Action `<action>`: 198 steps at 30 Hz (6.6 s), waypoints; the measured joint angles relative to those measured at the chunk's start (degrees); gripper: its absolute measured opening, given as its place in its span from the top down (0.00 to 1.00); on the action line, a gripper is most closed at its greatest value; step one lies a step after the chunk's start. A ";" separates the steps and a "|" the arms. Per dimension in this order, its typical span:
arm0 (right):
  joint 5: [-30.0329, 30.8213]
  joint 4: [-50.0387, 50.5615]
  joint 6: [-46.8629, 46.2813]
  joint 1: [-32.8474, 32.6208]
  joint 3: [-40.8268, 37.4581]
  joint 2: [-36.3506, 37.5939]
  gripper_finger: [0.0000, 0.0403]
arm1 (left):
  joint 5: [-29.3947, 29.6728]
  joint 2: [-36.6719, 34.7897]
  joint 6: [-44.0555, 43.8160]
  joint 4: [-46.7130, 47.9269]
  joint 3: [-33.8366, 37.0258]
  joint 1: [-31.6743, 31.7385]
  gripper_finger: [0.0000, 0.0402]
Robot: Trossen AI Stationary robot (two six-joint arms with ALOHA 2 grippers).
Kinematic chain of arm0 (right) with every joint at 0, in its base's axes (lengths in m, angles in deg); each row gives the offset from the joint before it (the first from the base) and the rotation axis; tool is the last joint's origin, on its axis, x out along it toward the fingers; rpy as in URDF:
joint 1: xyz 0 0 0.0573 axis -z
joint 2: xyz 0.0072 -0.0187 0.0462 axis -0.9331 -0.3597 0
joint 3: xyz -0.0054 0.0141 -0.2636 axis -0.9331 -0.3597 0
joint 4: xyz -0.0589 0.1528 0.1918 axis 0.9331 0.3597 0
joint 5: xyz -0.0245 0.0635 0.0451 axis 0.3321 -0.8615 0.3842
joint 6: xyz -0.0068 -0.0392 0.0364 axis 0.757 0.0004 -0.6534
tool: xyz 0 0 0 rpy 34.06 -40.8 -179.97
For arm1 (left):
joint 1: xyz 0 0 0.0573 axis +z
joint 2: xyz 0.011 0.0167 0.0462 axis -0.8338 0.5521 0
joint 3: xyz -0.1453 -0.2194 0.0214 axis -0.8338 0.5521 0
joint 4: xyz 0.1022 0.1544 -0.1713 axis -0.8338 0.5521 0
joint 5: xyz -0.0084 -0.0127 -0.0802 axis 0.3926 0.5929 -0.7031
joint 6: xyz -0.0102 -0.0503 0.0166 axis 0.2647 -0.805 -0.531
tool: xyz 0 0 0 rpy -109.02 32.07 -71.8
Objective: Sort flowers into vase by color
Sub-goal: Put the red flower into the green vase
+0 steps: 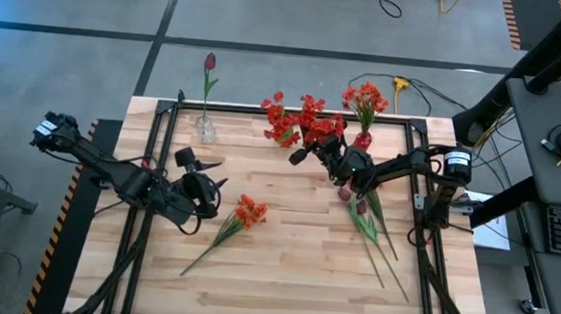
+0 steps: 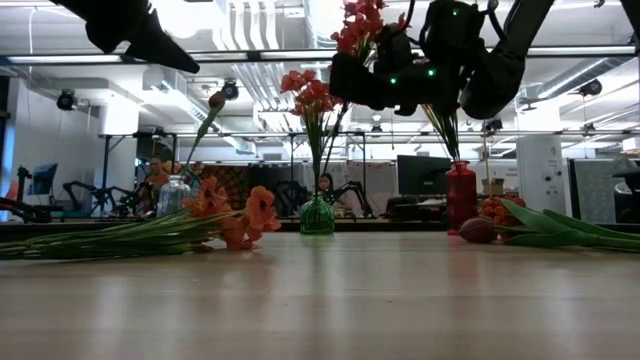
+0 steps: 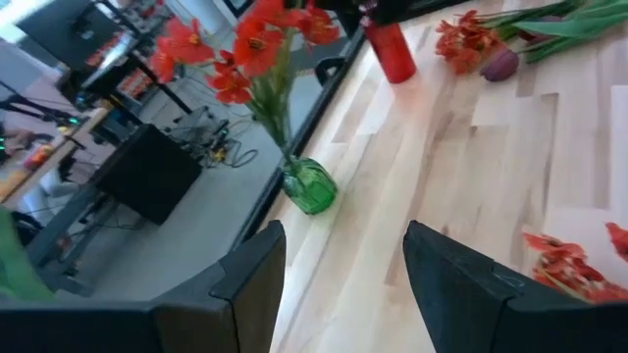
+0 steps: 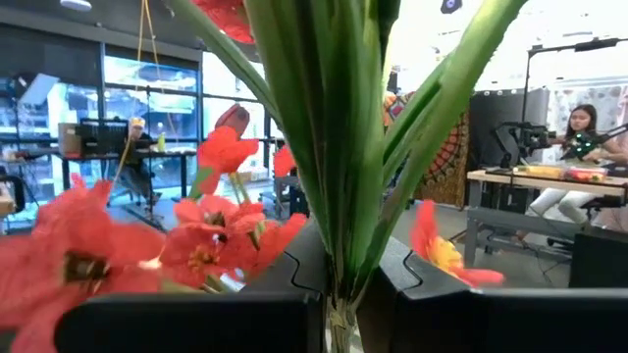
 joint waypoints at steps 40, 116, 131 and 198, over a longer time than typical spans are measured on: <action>-3.80 5.62 -8.20 4.62 0.56 0.07 0.94 | -1.52 1.30 0.73 -0.13 0.00 0.34 0.53; -3.84 8.77 -10.12 5.25 0.56 0.07 0.67 | -1.49 1.34 1.10 -0.11 0.00 0.42 0.53; -3.49 30.98 -11.28 5.34 8.82 0.11 0.50 | -1.48 1.35 1.09 -0.09 0.00 0.42 0.53; -3.95 72.49 -14.60 4.31 16.98 10.60 0.23 | -1.56 1.35 0.43 -0.91 0.79 1.67 0.53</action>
